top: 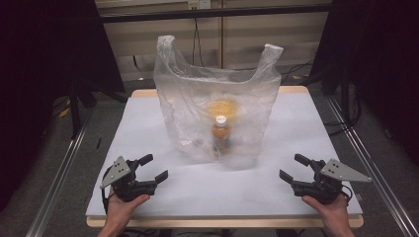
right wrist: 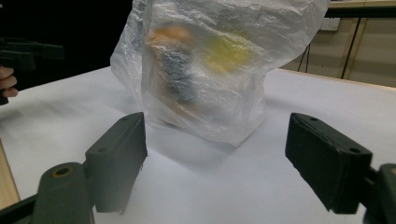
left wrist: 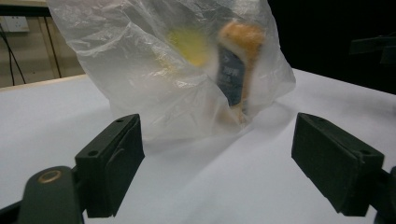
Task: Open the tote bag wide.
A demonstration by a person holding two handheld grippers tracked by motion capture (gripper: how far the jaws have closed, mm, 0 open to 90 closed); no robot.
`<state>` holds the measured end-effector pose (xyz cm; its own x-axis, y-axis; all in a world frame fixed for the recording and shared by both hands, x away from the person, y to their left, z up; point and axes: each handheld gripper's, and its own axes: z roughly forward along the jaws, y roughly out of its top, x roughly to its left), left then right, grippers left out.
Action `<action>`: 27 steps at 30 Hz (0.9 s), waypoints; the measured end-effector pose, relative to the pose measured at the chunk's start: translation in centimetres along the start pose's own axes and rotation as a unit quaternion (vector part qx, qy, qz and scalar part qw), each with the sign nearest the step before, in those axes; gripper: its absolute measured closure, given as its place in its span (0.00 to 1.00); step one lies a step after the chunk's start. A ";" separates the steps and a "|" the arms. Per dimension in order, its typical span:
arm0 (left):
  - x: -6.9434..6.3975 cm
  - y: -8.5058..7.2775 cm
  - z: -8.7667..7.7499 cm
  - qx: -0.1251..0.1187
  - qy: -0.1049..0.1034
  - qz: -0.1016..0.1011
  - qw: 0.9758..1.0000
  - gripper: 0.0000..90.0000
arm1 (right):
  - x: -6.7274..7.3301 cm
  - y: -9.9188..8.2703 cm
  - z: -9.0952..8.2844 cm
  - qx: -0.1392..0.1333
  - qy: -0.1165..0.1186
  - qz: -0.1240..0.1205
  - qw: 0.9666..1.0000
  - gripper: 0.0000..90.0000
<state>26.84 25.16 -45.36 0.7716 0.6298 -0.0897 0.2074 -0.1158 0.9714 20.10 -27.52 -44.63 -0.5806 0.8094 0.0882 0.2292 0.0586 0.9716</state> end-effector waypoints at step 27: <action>-0.6 2.9 3.0 0.023 -0.046 0.022 0.998 0.37 | 0.3 3.3 3.0 0.053 0.056 0.011 0.997 0.41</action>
<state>28.75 22.13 -43.19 0.8320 0.5505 -0.0692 0.1981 -0.1782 0.9638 22.98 -25.34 -42.07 -0.6569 0.7409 0.1399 0.3212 0.1072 0.9409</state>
